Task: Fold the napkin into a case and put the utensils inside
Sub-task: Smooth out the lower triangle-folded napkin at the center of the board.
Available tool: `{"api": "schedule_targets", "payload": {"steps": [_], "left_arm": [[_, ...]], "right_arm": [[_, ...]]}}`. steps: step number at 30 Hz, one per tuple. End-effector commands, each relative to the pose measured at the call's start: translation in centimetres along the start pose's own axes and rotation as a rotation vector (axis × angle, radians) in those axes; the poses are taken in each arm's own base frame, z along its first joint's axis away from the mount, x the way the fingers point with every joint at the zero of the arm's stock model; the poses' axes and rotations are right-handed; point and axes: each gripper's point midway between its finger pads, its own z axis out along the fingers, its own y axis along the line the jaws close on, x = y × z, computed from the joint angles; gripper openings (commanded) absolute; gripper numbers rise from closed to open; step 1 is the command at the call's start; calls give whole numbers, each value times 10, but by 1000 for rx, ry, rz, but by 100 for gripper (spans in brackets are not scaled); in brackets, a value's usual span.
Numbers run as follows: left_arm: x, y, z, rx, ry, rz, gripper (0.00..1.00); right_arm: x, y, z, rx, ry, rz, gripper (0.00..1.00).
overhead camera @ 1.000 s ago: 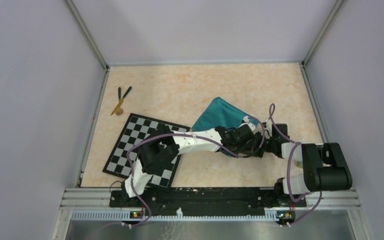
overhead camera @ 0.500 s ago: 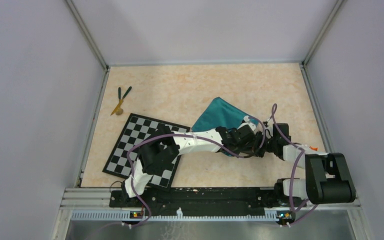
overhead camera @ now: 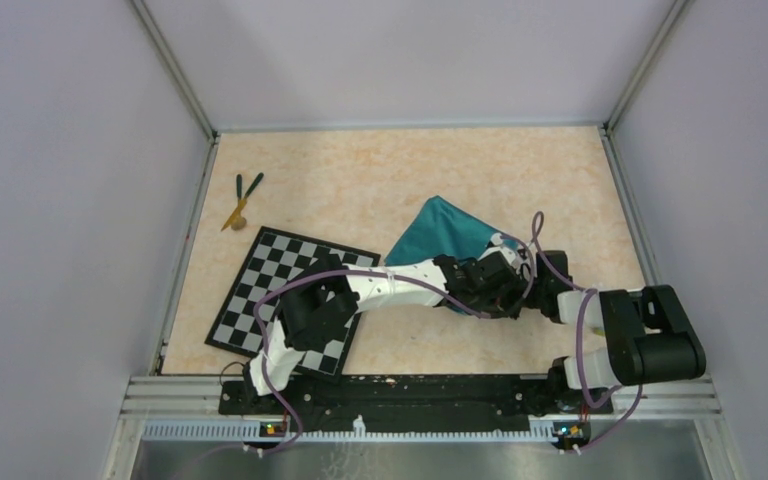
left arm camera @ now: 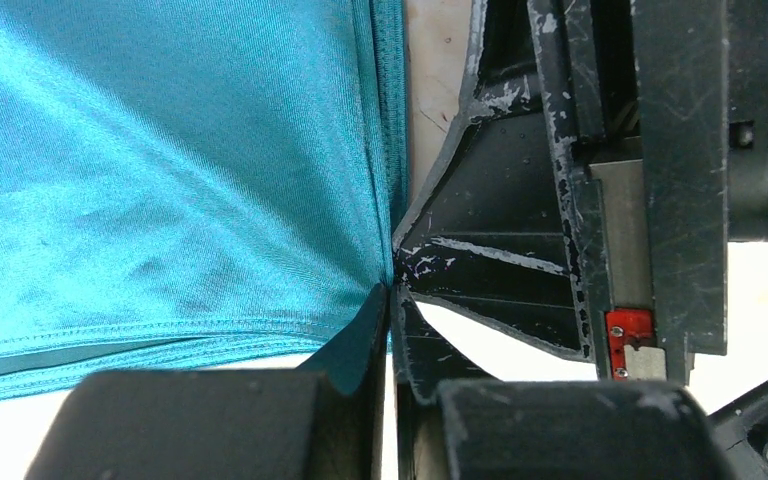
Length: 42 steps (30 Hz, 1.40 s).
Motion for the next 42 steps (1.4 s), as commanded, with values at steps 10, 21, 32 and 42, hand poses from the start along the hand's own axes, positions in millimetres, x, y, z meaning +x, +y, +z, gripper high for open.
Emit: {"api": "schedule_targets", "payload": {"steps": [10, 21, 32, 42], "left_arm": [[16, -25, 8, 95, 29, -44, 8], [16, -30, 5, 135, 21, -36, 19], [15, -34, 7, 151, 18, -16, 18], [14, -36, 6, 165, 12, -17, 19]], "right_arm": [[-54, -16, -53, 300, -245, -62, 0], [-149, -9, -61, 249, -354, -45, 24], [-187, -24, -50, 378, -374, -75, 42], [-183, -35, -42, 731, -352, -163, 43]]}}
